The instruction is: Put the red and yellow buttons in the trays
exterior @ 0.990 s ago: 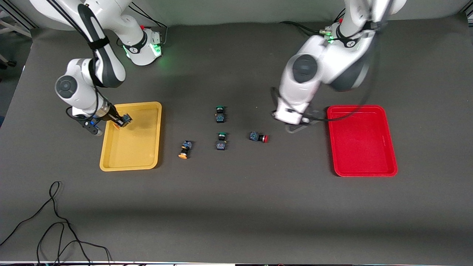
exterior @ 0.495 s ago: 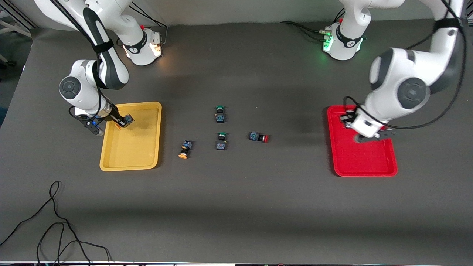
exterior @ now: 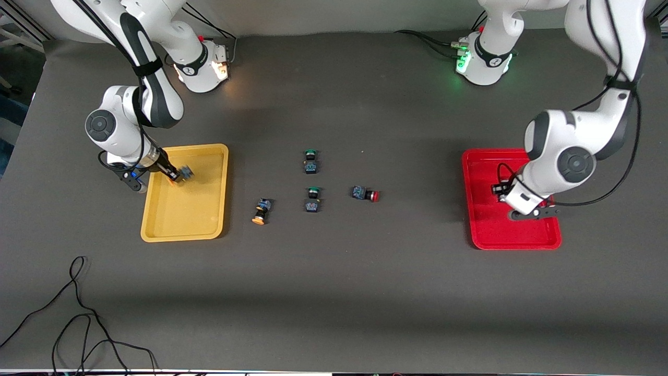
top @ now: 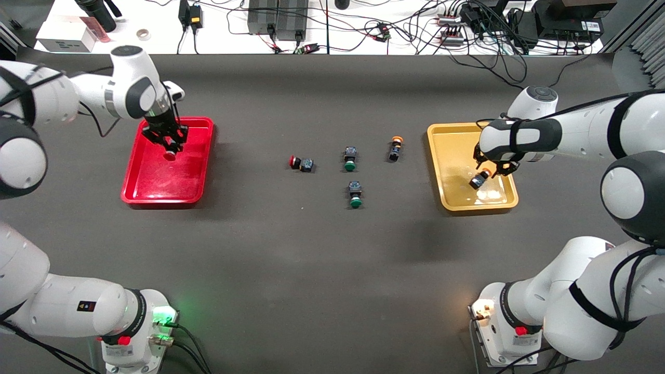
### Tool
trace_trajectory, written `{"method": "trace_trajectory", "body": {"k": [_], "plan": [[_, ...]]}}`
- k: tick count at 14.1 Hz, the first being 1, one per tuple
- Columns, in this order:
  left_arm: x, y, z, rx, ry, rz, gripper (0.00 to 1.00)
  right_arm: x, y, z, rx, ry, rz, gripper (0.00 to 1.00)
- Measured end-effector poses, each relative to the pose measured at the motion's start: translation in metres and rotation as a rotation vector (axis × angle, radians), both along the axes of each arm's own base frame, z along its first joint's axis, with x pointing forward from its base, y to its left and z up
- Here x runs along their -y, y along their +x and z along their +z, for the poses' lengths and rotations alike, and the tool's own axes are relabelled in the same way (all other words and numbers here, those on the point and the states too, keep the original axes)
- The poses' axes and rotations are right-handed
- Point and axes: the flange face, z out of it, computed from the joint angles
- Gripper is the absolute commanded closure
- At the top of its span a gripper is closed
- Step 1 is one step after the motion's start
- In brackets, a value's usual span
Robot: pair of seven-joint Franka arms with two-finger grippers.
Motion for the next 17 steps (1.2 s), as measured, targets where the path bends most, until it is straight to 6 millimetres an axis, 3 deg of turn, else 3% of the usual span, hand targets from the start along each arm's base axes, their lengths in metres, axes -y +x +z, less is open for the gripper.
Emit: {"method": "trace_trajectory", "body": {"k": [2,4,7,8,12,14,17], "plan": [[0.0,0.001,-0.022,0.002,-0.002,-0.001,0.03,0.0,0.0,0.0,0.001,0.006,-0.01,0.0],[0.0,0.002,-0.026,0.0,-0.002,-0.001,0.0,-0.001,0.002,0.001,0.005,0.01,-0.015,0.0],[0.0,0.016,-0.003,-0.019,0.004,0.003,0.0,-0.009,0.027,0.027,-0.034,0.026,-0.006,0.0],[0.0,0.023,0.015,-0.039,0.008,0.006,0.0,-0.014,0.042,0.045,-0.05,0.034,0.0,0.0],[0.013,0.047,0.117,-0.066,0.011,0.009,0.0,-0.041,0.094,0.124,-0.011,0.054,0.044,0.0],[0.039,0.045,0.137,-0.046,-0.003,0.018,0.0,-0.057,0.109,0.153,0.018,0.058,0.061,0.0],[0.121,0.031,0.129,-0.045,-0.013,0.07,0.0,-0.084,0.123,0.187,0.078,0.062,0.068,0.0]]}}
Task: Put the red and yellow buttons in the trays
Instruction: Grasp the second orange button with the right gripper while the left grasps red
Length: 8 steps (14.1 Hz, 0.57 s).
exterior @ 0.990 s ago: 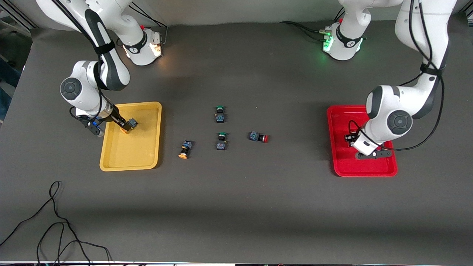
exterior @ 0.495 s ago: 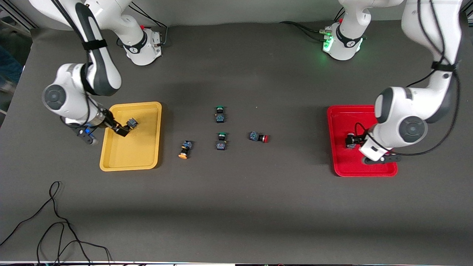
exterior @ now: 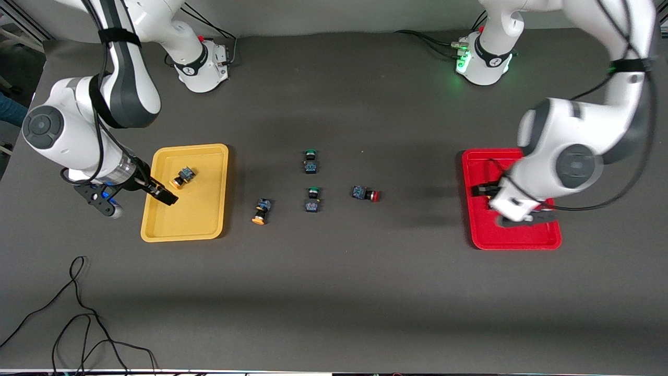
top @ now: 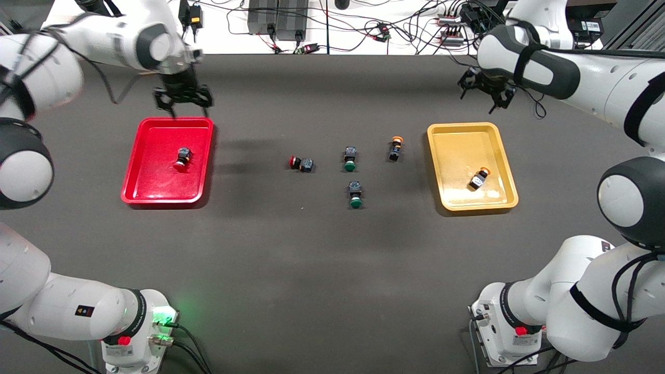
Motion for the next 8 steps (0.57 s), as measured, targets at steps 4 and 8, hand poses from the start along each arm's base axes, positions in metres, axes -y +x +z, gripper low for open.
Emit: {"method": "trace_trajectory", "body": {"k": [4,8], "plan": [[0.128,-0.031,-0.028,0.066,0.005,0.294,0.0,-0.061,0.009,0.024,0.054,0.017,-0.011,0.0],[0.201,-0.057,-0.068,0.11,0.034,0.683,0.0,-0.133,0.021,0.007,0.05,0.033,-0.009,0.0]]}}
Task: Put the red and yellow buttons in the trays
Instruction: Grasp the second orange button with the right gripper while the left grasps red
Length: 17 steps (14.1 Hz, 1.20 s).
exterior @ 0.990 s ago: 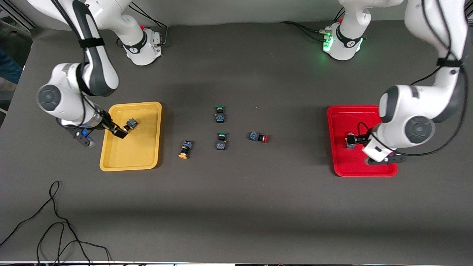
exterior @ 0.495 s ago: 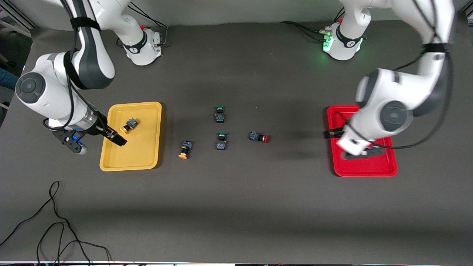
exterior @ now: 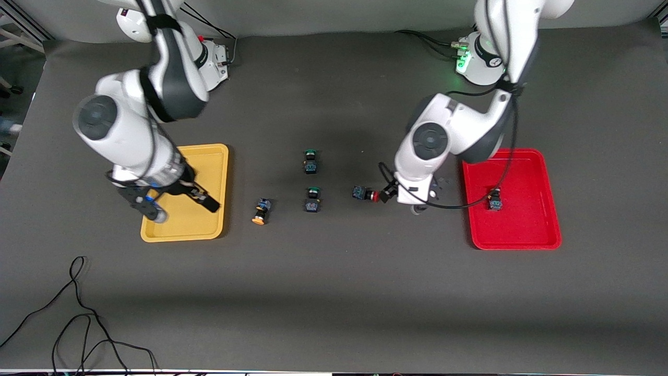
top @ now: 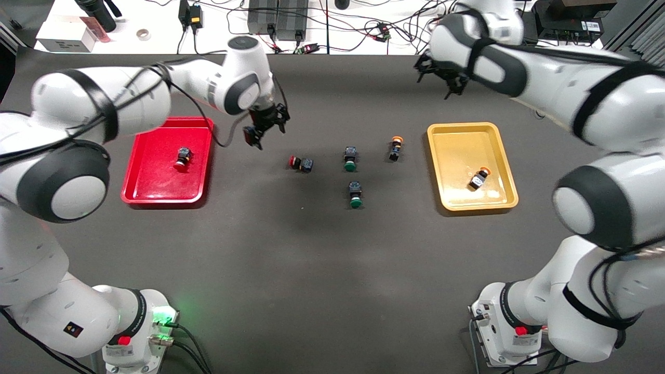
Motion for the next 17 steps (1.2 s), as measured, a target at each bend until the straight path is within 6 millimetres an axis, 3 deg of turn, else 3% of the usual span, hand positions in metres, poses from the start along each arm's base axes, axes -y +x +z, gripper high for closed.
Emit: {"method": "trace_trajectory", "body": {"k": [3,6,9,12,13,14,15,17], "plan": [[0.03,-0.011,-0.016,-0.002,0.021,0.276,0.0,-0.057,-0.007,-0.059,-0.058,-0.07,0.062,0.0],[0.052,-0.014,-0.035,0.013,0.027,0.45,0.0,-0.086,-0.016,-0.127,-0.091,-0.152,0.102,0.0],[0.06,-0.017,-0.068,0.017,0.023,0.531,0.0,-0.083,-0.024,-0.176,-0.073,-0.189,0.115,0.0],[0.07,-0.027,-0.103,0.024,0.043,0.548,0.05,-0.064,-0.035,-0.207,-0.089,-0.139,0.15,0.0],[0.072,-0.03,-0.11,0.03,0.053,0.555,0.15,-0.06,-0.038,-0.212,-0.101,-0.106,0.165,0.0],[0.074,-0.031,-0.114,0.036,0.06,0.561,0.39,-0.058,-0.039,-0.217,-0.109,-0.081,0.179,0.0],[0.074,-0.032,-0.115,0.041,0.064,0.567,0.61,-0.057,-0.041,-0.221,-0.115,-0.07,0.189,0.07],[0.074,-0.029,-0.113,0.047,0.061,0.571,0.82,-0.056,-0.043,-0.228,-0.124,-0.072,0.213,0.25]]}}
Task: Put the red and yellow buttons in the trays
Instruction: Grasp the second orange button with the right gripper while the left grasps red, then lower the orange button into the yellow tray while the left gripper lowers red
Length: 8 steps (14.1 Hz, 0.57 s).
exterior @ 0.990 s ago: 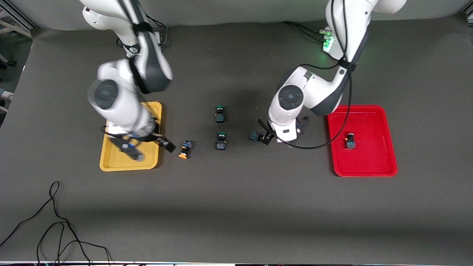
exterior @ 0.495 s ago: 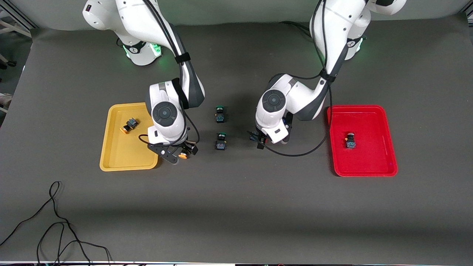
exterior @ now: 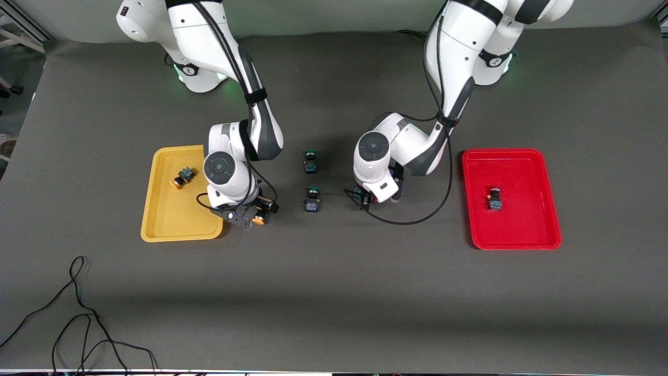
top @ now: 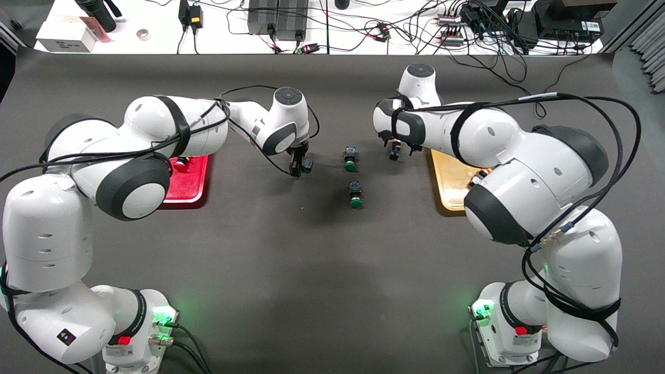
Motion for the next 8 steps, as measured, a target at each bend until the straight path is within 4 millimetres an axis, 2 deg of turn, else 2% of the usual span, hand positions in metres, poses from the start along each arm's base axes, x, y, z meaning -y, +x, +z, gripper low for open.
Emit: {"method": "trace_trajectory", "body": {"k": [4,5,8], "plan": [[0.002,0.007,0.008,0.027,0.005,-0.03,0.91,0.006,0.0,-0.007,-0.01,-0.001,0.024,0.67],[0.004,0.011,0.015,0.031,0.013,-0.064,0.96,0.009,0.002,-0.007,-0.011,0.0,0.023,0.73],[-0.002,0.028,0.052,0.009,0.039,-0.231,1.0,0.019,0.006,-0.003,-0.03,0.011,0.006,0.76]]}}
